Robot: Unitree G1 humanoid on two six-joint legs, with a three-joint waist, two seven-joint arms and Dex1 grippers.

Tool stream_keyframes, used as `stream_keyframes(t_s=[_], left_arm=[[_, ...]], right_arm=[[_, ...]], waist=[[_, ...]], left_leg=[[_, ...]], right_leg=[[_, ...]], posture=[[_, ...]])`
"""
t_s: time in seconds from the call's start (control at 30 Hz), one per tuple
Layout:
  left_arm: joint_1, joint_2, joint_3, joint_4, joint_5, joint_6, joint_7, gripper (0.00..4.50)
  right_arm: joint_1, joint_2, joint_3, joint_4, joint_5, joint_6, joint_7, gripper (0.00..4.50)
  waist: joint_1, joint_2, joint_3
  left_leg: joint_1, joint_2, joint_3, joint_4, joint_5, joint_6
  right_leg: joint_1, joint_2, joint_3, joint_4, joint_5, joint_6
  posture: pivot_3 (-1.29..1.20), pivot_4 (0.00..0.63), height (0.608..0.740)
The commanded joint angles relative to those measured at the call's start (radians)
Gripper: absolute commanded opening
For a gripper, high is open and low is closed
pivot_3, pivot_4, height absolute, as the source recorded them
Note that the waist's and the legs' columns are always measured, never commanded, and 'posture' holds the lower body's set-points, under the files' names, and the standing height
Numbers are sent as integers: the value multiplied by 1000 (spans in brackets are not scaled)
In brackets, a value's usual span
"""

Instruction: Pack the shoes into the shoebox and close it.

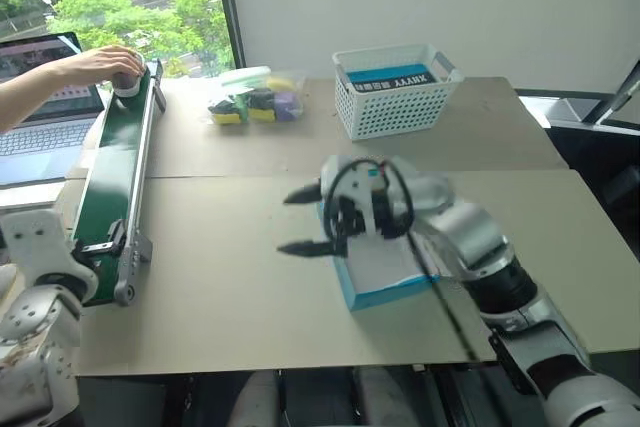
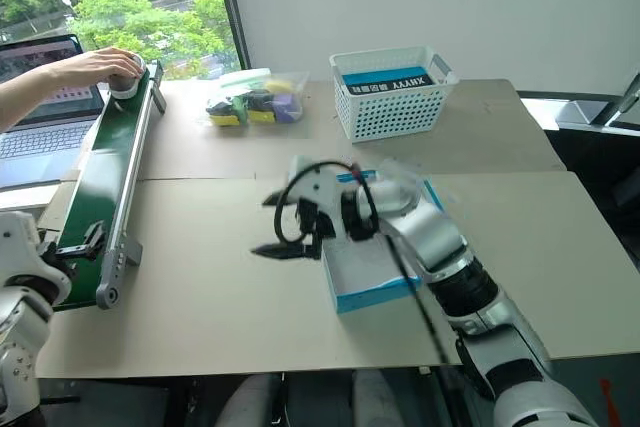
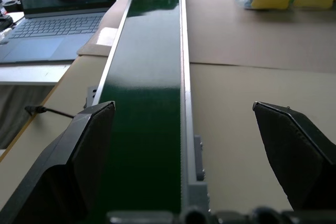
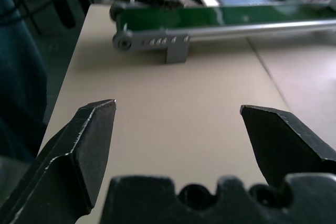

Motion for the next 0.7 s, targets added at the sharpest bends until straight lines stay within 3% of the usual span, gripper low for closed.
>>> stream_keyframes(t_s=[0.03, 0.3, 0.7], left_arm=[[30, 6, 55, 2, -26, -19, -19, 4500], [65, -28, 66, 50, -35, -6, 16, 4500], [65, -1, 11, 113, -8, -28, 9, 4500]], right_arm=[[9, 41, -38, -27, 8, -33, -16, 4465], [67, 78, -45, -49, -5, 26, -66, 4465], [72, 104, -63, -47, -23, 71, -111, 4465]], waist=[[0, 0, 0], [13, -3, -1], [13, -3, -2]], left_leg=[[0, 0, 0, 0, 0, 0], [0, 0, 0, 0, 0, 0], [1, 1, 0, 0, 0, 0]], right_leg=[[-1, 0, 0, 1, 0, 0], [0, 0, 0, 0, 0, -1], [0, 0, 0, 0, 0, -1]], posture=[[0, 150, 737], [0, 150, 737], [0, 150, 737]])
